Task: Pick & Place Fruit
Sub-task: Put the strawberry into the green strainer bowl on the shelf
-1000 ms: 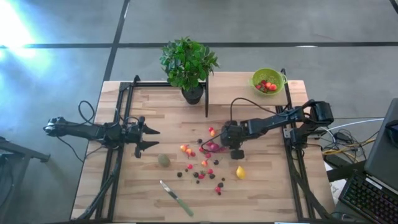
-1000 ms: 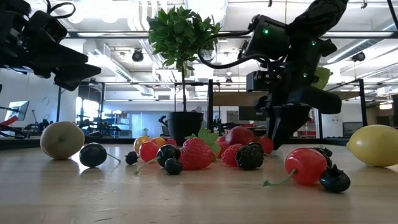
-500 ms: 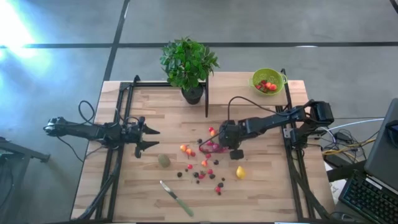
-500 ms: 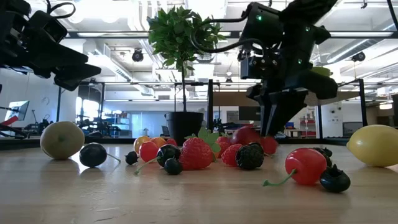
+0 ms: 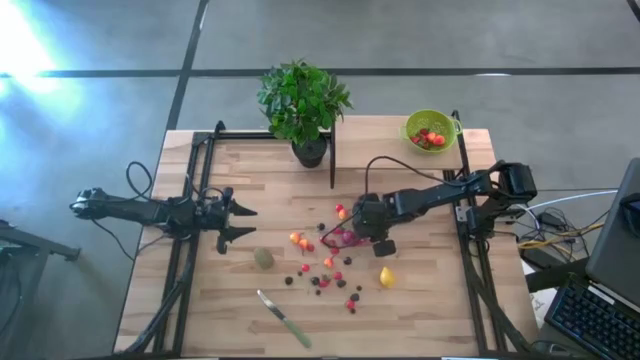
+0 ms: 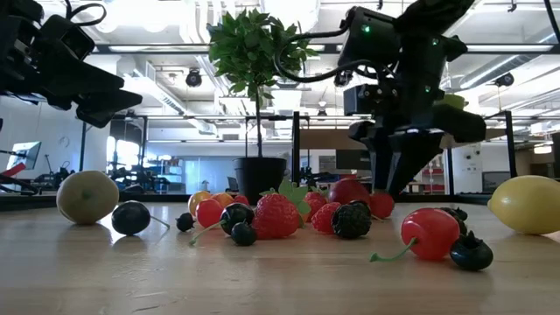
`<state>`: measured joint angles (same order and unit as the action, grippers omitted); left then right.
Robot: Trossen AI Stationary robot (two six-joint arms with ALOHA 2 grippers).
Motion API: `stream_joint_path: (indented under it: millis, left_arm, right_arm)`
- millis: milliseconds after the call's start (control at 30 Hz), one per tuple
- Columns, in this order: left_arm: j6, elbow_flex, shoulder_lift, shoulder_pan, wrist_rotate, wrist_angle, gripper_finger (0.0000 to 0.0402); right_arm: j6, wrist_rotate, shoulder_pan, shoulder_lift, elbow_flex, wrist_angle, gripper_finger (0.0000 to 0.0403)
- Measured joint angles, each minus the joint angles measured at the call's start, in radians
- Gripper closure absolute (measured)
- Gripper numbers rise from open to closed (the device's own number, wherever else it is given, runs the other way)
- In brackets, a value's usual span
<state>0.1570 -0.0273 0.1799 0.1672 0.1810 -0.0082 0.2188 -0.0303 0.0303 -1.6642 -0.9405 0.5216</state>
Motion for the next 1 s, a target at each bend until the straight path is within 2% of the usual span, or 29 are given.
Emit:
stream_joint_path:
  millis: [333,600,1000]
  left_arm:
    - [0.000,0.000,0.000,0.000,0.000,0.000,0.0172]
    - [0.000,0.000,0.000,0.000,0.000,0.000,0.0172]
    - [0.000,0.000,0.000,0.000,0.000,0.000,0.0172]
  right_arm:
    - [0.003,0.001,0.000,-0.056,0.000,0.007,0.0316]
    - [0.002,0.004,0.000,-0.059,0.000,0.005,0.0387]
    - [-0.010,0.004,0.000,-0.059,0.000,0.006,0.0394]
